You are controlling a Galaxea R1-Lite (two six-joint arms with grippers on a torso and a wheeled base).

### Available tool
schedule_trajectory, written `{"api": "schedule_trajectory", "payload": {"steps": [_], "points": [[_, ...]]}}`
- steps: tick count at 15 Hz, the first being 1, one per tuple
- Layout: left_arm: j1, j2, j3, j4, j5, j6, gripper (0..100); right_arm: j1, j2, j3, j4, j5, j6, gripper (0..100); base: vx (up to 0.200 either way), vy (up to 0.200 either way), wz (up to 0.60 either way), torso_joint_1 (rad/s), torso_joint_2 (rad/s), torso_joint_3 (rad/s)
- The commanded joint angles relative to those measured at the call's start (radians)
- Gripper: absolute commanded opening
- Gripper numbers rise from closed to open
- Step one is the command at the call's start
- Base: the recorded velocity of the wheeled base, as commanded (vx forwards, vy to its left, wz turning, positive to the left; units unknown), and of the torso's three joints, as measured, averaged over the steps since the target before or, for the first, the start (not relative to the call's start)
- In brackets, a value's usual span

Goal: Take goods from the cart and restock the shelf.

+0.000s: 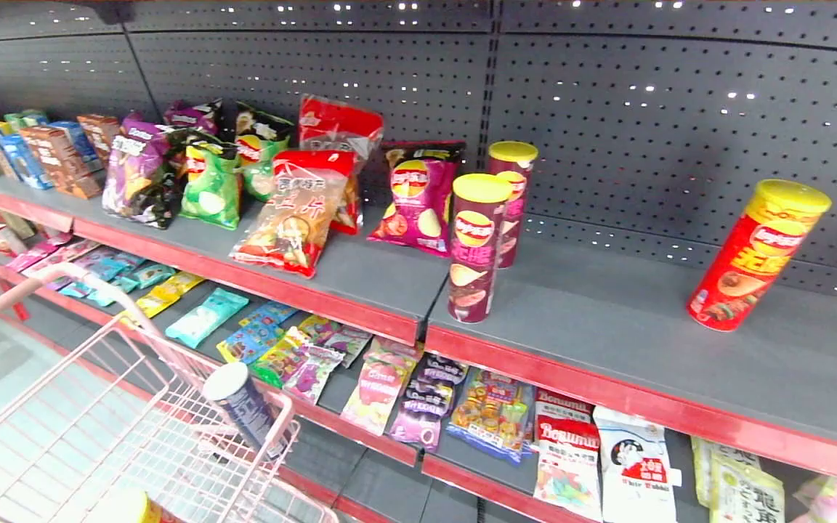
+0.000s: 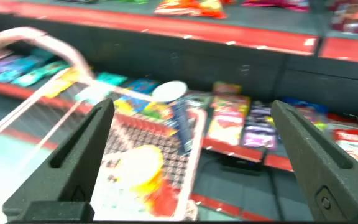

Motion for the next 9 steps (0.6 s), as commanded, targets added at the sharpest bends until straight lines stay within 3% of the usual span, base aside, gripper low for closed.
{"api": "schedule_trajectory", "payload": {"steps": [1, 2, 9], "points": [[0.000, 0.000, 0.000, 0.000, 0.000, 0.000, 100, 0.001, 0.000, 0.000, 0.000, 0.002, 0.000, 100, 0.000, 0.000, 0.60, 0.002, 0.00, 0.002], [0.000, 0.000, 0.000, 0.000, 0.000, 0.000, 100, 0.001, 0.000, 0.000, 0.000, 0.002, 0.000, 100, 0.000, 0.000, 0.60, 0.002, 0.00, 0.007], [0.000, 0.000, 0.000, 0.000, 0.000, -0.001, 100, 0.001, 0.000, 0.000, 0.000, 0.000, 0.001, 100, 0.000, 0.000, 0.00, -0.007, 0.01, 0.009]]}}
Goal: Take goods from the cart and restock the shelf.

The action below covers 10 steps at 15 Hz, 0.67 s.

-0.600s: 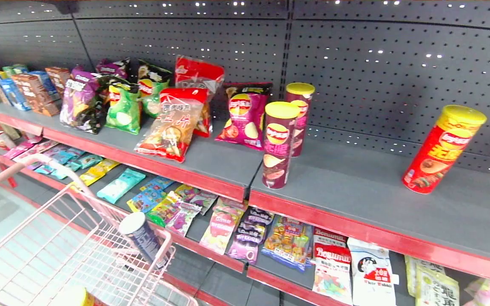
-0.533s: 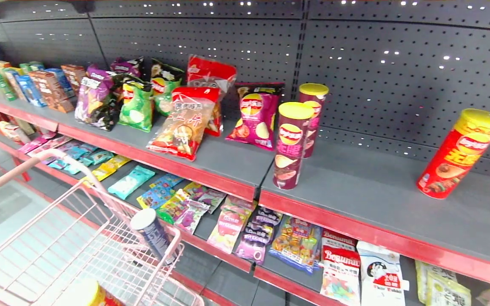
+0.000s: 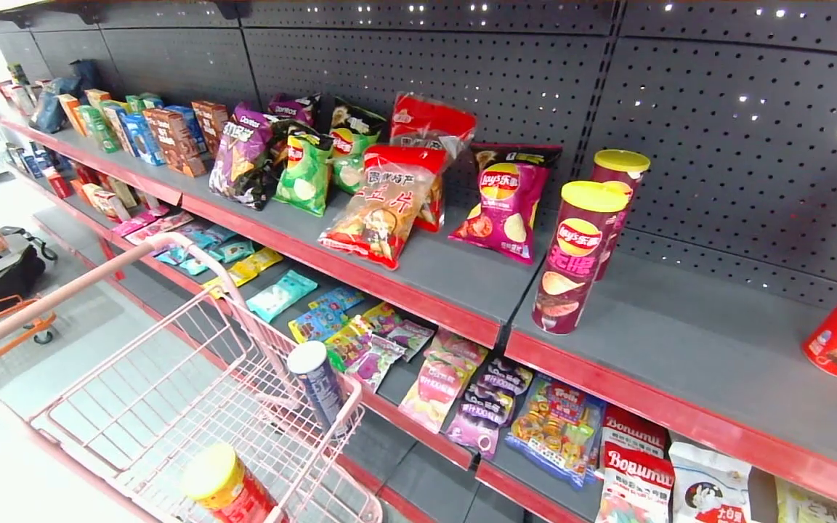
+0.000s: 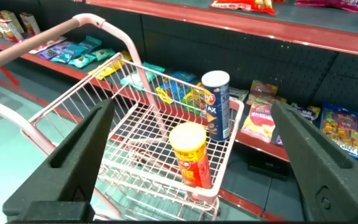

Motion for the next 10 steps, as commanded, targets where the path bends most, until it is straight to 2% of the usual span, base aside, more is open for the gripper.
{"api": "schedule_trajectory", "payload": {"steps": [1, 10], "points": [[0.000, 0.000, 0.000, 0.000, 0.000, -0.001, 100, 0.001, 0.000, 0.000, 0.001, 0.000, -0.001, 100, 0.000, 0.000, 0.00, -0.119, 0.30, 0.173], [0.000, 0.002, -0.002, 0.000, 0.000, -0.001, 100, 0.001, 0.000, 0.000, 0.001, 0.000, -0.001, 100, 0.000, 0.000, 0.00, -0.141, 0.35, 0.200]]}}
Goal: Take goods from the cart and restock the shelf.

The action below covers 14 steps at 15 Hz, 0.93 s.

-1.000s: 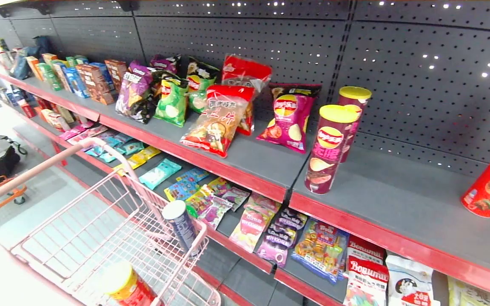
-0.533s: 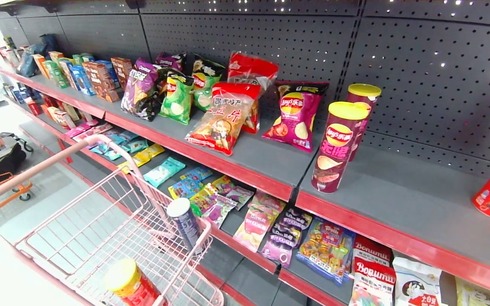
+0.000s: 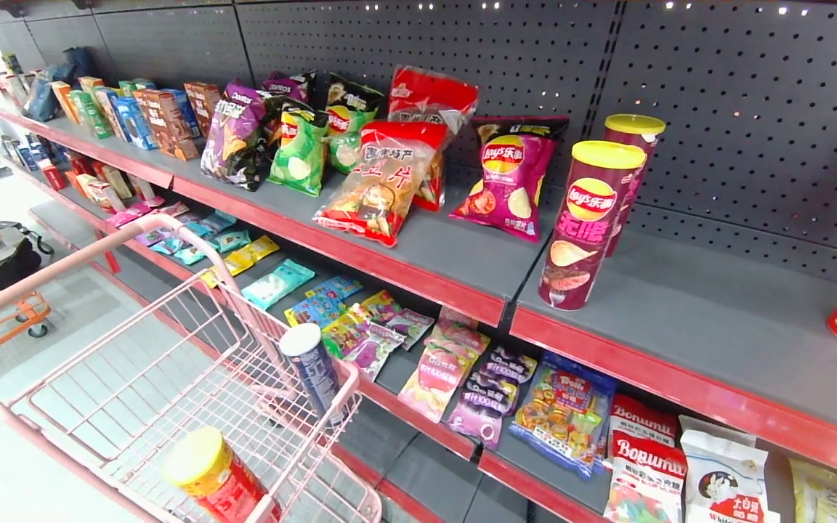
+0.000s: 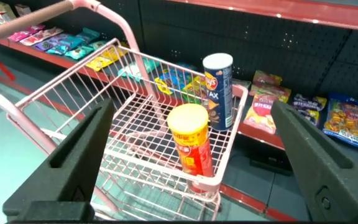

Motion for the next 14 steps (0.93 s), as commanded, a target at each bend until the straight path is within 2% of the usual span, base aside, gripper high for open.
{"api": "schedule_trajectory", "payload": {"steps": [1, 11, 14], "points": [[0.000, 0.000, -0.002, 0.000, 0.000, 0.001, 100, 0.000, 0.000, 0.000, 0.000, 0.001, 0.000, 100, 0.000, 0.000, 0.00, -0.149, 0.37, 0.222], [0.000, 0.002, 0.000, 0.000, 0.000, 0.001, 100, 0.000, 0.000, 0.000, 0.000, -0.001, -0.006, 100, 0.000, 0.000, 0.00, -0.169, 0.47, 0.294], [0.000, 0.002, -0.002, 0.000, 0.000, 0.001, 100, 0.000, 0.000, 0.000, 0.000, -0.001, -0.005, 100, 0.000, 0.000, 0.60, -0.054, 0.16, 0.107]]}}
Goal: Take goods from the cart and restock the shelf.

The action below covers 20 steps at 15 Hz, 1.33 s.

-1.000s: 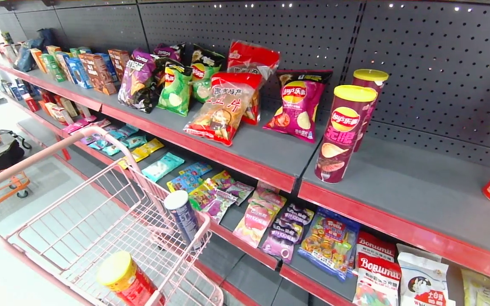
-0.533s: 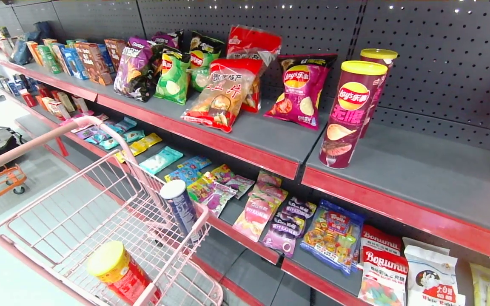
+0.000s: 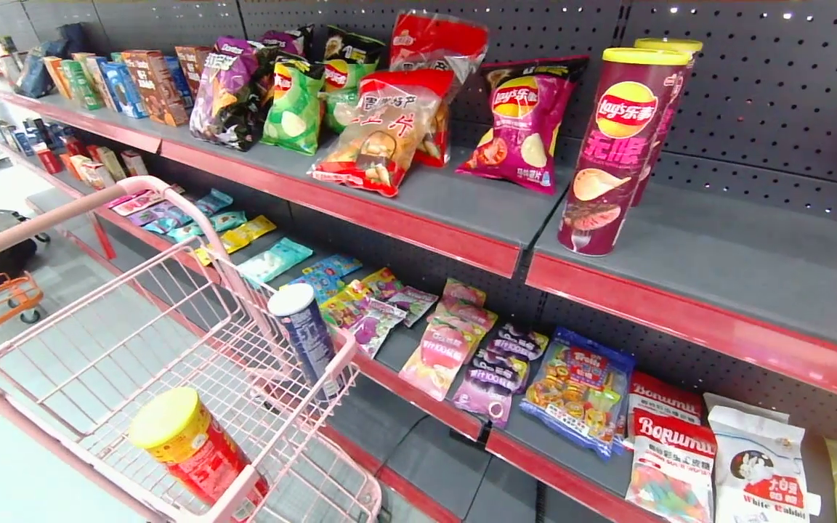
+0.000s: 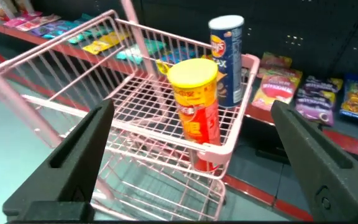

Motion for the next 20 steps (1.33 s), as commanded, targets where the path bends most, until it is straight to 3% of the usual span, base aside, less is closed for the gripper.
{"api": "schedule_trajectory", "payload": {"steps": [1, 3, 12, 13, 14, 15, 16, 17, 18, 20], "points": [[0.001, 0.002, 0.000, 0.000, 0.000, 0.000, 100, 0.001, 0.000, 0.000, 0.000, 0.001, 0.000, 100, 0.000, 0.000, 0.60, -0.017, 0.04, 0.036], [0.001, 0.002, 0.000, 0.000, 0.000, 0.000, 100, 0.001, 0.000, 0.000, 0.000, 0.001, 0.002, 100, 0.000, 0.000, 0.60, 0.005, 0.03, 0.017], [-0.003, 0.057, -0.003, 0.002, 0.003, -0.010, 100, 0.001, 0.000, 0.000, 0.000, -0.001, 0.006, 100, 0.000, 0.000, 0.00, 0.000, 0.00, 0.000], [-0.003, 0.133, -0.117, -0.012, 0.042, -0.013, 100, 0.001, 0.000, 0.000, 0.000, -0.001, 0.005, 100, 0.000, 0.000, 0.00, 0.000, 0.00, 0.000], [-0.003, 0.298, -0.264, -0.025, 0.066, -0.049, 100, 0.001, 0.000, 0.000, 0.000, -0.001, 0.003, 100, 0.000, 0.000, 0.00, 0.000, 0.00, 0.000], [-0.001, 0.512, -0.439, -0.041, 0.081, -0.187, 100, 0.001, 0.000, 0.000, 0.000, -0.001, 0.005, 100, 0.000, 0.000, 0.00, 0.000, 0.00, 0.000], [-0.004, 0.646, -0.513, -0.074, 0.066, -0.182, 100, 0.001, 0.000, 0.000, 0.000, -0.001, 0.005, 100, 0.000, 0.000, 0.00, 0.000, 0.00, 0.000], [-0.018, 0.727, -0.491, -0.124, 0.028, -0.162, 100, 0.001, 0.000, 0.000, 0.000, -0.001, 0.003, 100, 0.000, 0.000, 0.00, 0.000, 0.00, 0.000], [-0.042, 0.804, -0.442, -0.181, -0.018, -0.122, 100, 0.001, 0.000, 0.000, 0.000, -0.002, 0.003, 100, 0.000, 0.000, 0.00, 0.000, 0.00, 0.000], [-0.044, 0.957, -0.378, -0.265, -0.027, -0.096, 100, 0.001, 0.000, 0.000, 0.000, -0.007, 0.003, 100, 0.000, 0.000, 0.00, 0.000, 0.00, 0.000]]}}
